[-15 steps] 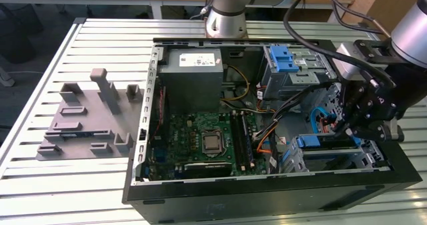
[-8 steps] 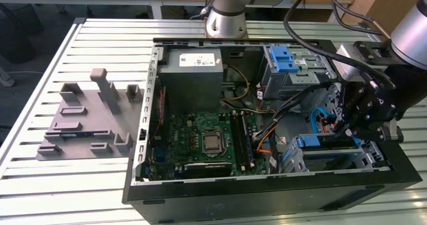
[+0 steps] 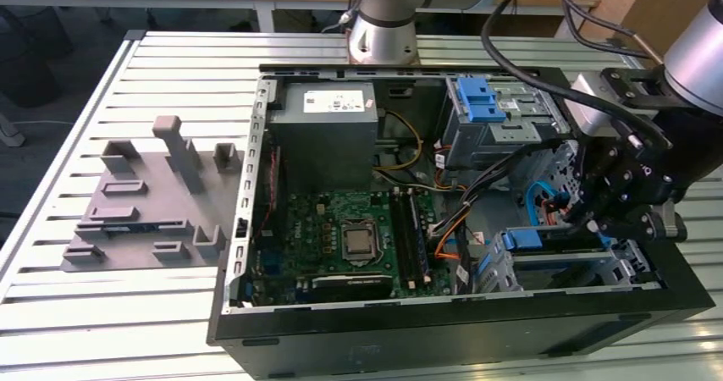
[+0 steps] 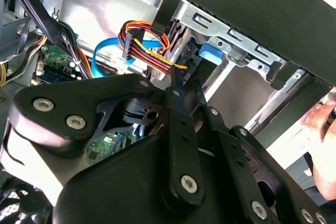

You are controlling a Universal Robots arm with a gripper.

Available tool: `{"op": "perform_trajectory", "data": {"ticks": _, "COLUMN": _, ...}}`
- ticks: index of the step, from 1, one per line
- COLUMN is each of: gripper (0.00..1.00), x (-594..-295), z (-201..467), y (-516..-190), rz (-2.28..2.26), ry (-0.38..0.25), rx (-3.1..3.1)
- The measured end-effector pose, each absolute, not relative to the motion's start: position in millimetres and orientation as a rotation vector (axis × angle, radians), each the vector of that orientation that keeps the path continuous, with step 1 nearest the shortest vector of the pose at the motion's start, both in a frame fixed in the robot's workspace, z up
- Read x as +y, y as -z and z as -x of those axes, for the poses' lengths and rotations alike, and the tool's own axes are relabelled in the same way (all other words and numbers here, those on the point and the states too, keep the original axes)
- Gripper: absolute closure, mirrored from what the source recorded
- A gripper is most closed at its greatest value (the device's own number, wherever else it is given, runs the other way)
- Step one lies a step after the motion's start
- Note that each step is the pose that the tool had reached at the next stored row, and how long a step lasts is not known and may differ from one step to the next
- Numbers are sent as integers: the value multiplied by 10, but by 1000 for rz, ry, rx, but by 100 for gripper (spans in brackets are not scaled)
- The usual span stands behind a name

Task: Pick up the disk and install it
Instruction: 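Insert the first disk wire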

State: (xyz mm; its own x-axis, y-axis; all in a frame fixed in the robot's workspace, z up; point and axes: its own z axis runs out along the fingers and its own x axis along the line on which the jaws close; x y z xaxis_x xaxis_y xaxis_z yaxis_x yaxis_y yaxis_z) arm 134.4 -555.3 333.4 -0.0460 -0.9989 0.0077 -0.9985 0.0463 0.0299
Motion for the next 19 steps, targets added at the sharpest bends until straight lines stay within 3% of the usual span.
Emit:
{"op": "perform_trajectory", "data": {"ticks": 6, "gripper": 78, "x": -5554, "z": -1347, "y": -3399, "rz": -2150, "ry": 28, "rx": -2252}}
{"op": "perform_trajectory", "data": {"ticks": 8, "gripper": 89, "x": -5553, "z": -1348, "y": -3401, "rz": -2150, "ry": 28, "rx": -2252}}
{"op": "perform_trajectory", "data": {"ticks": 19, "gripper": 89, "x": -5553, "z": -1348, "y": -3436, "rz": -2150, "ry": 28, "rx": -2252}}
